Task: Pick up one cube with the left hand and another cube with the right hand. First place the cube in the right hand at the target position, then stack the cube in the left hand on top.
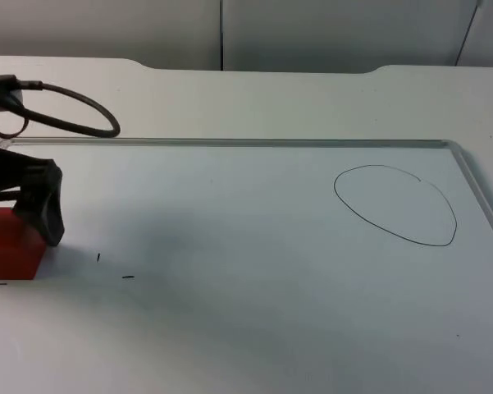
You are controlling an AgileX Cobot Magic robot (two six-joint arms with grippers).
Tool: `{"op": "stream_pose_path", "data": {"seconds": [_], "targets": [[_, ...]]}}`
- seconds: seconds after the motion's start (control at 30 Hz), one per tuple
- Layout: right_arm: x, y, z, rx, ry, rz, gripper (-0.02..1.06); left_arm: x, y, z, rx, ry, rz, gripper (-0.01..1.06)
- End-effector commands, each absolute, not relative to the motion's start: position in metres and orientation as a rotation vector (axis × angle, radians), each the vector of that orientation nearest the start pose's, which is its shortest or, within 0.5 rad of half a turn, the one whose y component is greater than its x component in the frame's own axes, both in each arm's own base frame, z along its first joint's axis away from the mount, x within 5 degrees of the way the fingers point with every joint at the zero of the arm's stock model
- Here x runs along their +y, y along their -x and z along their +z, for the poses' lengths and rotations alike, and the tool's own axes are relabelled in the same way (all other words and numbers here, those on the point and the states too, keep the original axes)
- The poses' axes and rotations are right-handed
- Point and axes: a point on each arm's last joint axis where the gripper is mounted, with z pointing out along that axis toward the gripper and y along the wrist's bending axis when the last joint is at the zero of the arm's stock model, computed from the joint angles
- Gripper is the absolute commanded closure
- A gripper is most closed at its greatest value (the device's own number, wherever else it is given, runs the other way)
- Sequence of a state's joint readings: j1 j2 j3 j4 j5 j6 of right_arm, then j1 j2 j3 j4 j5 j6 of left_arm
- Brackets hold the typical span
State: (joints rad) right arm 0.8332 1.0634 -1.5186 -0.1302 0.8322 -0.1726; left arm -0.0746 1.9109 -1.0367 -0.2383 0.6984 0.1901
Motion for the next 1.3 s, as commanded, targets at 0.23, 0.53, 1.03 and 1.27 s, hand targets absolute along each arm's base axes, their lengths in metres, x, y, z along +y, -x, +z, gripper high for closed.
{"op": "stream_pose_path", "data": {"seconds": [0.23, 0.53, 1.03, 1.27], "targets": [[0.1320, -0.1330, 0.5111, 1.614, 0.922, 0.279, 1.05, -0.0390, -0.3297, 0.1214, 3.042, -0.097, -0.220, 0.01], [0.1319, -0.1332, 0.5114, 1.609, 0.921, 0.276, 1.05, -0.0411, -0.3300, 0.1198, 3.040, -0.117, -0.200, 0.01], [0.1318, -0.1335, 0.5120, 1.603, 0.919, 0.273, 1.05, -0.0391, -0.3307, 0.1142, 3.052, -0.105, -0.154, 0.20], [0.1321, -0.1336, 0.5130, 1.593, 0.914, 0.276, 1.05, -0.0411, -0.3292, 0.1142, 3.067, -0.084, -0.181, 0.78]]}}
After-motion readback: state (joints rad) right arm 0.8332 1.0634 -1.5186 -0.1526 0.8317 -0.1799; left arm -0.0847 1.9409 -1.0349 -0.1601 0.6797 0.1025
